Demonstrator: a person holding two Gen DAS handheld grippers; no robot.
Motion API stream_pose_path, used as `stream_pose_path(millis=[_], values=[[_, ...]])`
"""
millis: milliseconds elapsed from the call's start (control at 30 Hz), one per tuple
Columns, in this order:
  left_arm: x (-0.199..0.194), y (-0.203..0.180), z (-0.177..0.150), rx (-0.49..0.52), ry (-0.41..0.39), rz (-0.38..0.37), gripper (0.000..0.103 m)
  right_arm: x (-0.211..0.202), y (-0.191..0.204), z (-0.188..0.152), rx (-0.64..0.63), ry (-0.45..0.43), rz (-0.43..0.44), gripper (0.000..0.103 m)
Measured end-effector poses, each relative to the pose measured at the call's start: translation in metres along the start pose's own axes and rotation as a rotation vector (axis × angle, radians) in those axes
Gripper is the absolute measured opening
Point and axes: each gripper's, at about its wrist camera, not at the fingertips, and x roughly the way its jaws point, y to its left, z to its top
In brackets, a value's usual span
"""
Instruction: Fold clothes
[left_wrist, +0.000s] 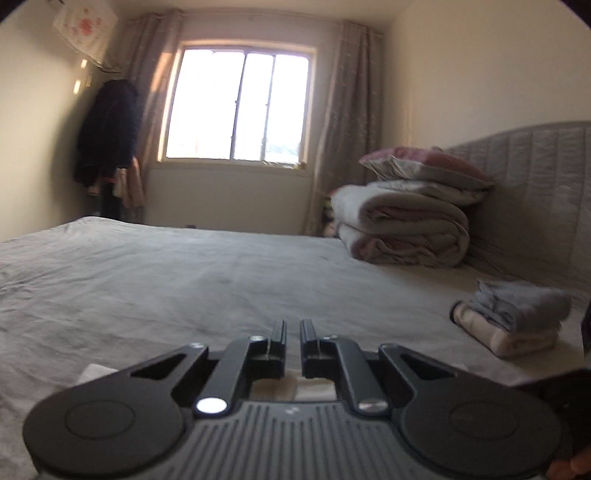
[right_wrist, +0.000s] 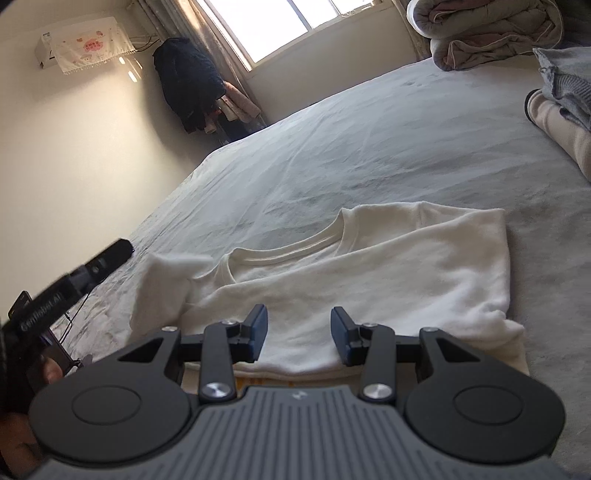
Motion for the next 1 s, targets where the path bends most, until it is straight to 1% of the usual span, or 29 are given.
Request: stream_pose_path(millis=[67,133,167,233,267,300,333,400,433,467,500,567,667,733,800,867,900,933,1000], values=[[0.011,-0.008,-0.006,0.025,0.080,-0.059,0.007,-0.002,-0.004,0.001,0.014,-0.006,-0.001,0.043],[0.024,-0.011,-0.013,0.025,0.185,-0.115,0.007,-0.003,-0.008,0.003,0.028,-0.011,-0.003,0.043],[0.028,-0.011,-0.017,0.013,0.232,-0.137,0.009,-0.004,-0.010,0.004,0.035,-0.014,-0.003,0.043],[0.029,-0.009,-0.020,-0.019,0.289,-0.171,0.013,-0.004,-0.012,0.004,0.039,-0.013,-0.001,0.043],[0.025,-0.007,-0.020,-0.034,0.299,-0.182,0.019,-0.004,-0.012,0.003,0.041,-0.012,-0.001,0.043],[0.020,-0.007,-0.019,-0.044,0.299,-0.180,0.029,-0.004,-0.012,0.003,0.038,-0.009,-0.003,0.043],[0.013,-0.005,-0.015,-0.053,0.296,-0.169,0.035,-0.003,-0.011,0.003,0.029,-0.007,-0.007,0.043],[0.002,0.004,-0.006,-0.078,0.292,-0.130,0.052,-0.002,-0.010,0.002,0.015,-0.002,-0.012,0.043],[-0.001,0.012,-0.002,-0.102,0.290,-0.103,0.057,-0.001,-0.009,0.001,0.011,0.001,-0.013,0.043],[-0.005,0.019,0.002,-0.126,0.287,-0.075,0.067,0.000,-0.009,0.001,0.009,0.003,-0.013,0.043],[-0.006,0.028,0.004,-0.157,0.287,-0.045,0.074,0.000,-0.009,0.001,0.008,0.004,-0.012,0.043],[-0.006,0.048,0.004,-0.236,0.291,0.021,0.075,-0.001,-0.010,0.001,0.015,-0.001,-0.012,0.043],[0.002,0.074,-0.005,-0.353,0.315,0.140,0.075,-0.006,-0.012,0.003,0.024,-0.018,-0.011,0.043],[0.008,0.085,-0.011,-0.397,0.318,0.232,0.075,-0.010,-0.014,0.005,0.028,-0.038,-0.009,0.043],[0.013,0.093,-0.016,-0.428,0.301,0.307,0.074,-0.012,-0.018,0.007,0.047,-0.049,-0.005,0.043],[0.017,0.102,-0.020,-0.491,0.272,0.374,0.073,-0.013,-0.022,0.008,0.070,-0.055,-0.002,0.043],[0.019,0.107,-0.023,-0.527,0.255,0.402,0.071,-0.012,-0.025,0.008,0.084,-0.054,-0.001,0.043],[0.020,0.112,-0.026,-0.567,0.239,0.433,0.068,-0.011,-0.027,0.008,0.100,-0.048,-0.005,0.043],[0.023,0.120,-0.030,-0.636,0.202,0.471,0.057,-0.007,-0.031,0.007,0.123,-0.036,-0.013,0.043]])
